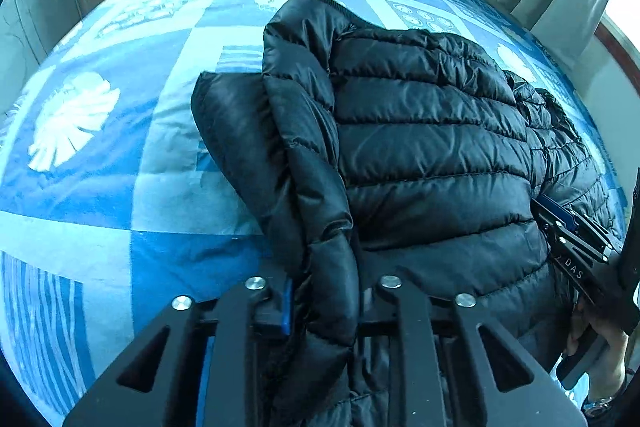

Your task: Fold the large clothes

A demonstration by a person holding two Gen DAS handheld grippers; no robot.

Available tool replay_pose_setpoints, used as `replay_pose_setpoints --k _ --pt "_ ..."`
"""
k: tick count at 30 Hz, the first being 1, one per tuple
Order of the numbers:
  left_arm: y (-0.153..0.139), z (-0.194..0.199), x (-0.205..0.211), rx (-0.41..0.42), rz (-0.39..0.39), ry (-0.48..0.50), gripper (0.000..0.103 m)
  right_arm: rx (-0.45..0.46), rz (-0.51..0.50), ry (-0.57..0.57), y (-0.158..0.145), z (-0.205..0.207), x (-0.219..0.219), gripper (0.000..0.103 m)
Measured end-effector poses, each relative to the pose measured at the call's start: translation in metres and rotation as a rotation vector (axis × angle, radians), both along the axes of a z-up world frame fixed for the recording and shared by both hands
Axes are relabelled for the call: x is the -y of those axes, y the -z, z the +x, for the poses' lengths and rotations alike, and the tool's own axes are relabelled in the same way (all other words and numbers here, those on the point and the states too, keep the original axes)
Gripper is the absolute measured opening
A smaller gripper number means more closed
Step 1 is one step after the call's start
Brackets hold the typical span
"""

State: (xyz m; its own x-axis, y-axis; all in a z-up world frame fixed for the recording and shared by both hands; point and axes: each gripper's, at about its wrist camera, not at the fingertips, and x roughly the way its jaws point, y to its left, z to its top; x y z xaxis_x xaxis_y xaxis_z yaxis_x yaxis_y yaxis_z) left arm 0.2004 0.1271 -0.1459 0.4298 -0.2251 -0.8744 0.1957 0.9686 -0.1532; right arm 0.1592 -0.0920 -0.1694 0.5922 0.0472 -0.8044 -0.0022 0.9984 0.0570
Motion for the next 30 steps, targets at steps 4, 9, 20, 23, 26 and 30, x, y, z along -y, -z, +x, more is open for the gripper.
replay_pose_setpoints --k 4,9,20,23,26,30 --pt "-0.028 -0.005 0.006 0.041 0.024 -0.011 0.014 0.008 -0.005 -0.003 0.001 0.0 0.0 0.03" --pt "-0.074 -0.02 0.025 0.102 0.071 0.003 0.013 0.013 -0.011 -0.01 0.0 0.001 -0.001 0.03" --pt "-0.143 -0.036 0.13 0.225 0.247 0.061 0.013 0.103 0.034 0.043 -0.062 -0.026 0.096 0.05" --pt "-0.15 -0.04 0.177 0.266 0.294 0.108 0.013 0.125 -0.006 0.091 -0.073 -0.036 0.148 0.055" --pt "-0.146 -0.045 0.229 0.293 0.336 0.172 0.013 0.121 -0.043 0.145 -0.073 -0.045 0.194 0.056" --pt "-0.123 -0.051 0.298 0.284 0.379 0.257 0.014 0.103 -0.054 0.218 -0.064 -0.058 0.247 0.056"
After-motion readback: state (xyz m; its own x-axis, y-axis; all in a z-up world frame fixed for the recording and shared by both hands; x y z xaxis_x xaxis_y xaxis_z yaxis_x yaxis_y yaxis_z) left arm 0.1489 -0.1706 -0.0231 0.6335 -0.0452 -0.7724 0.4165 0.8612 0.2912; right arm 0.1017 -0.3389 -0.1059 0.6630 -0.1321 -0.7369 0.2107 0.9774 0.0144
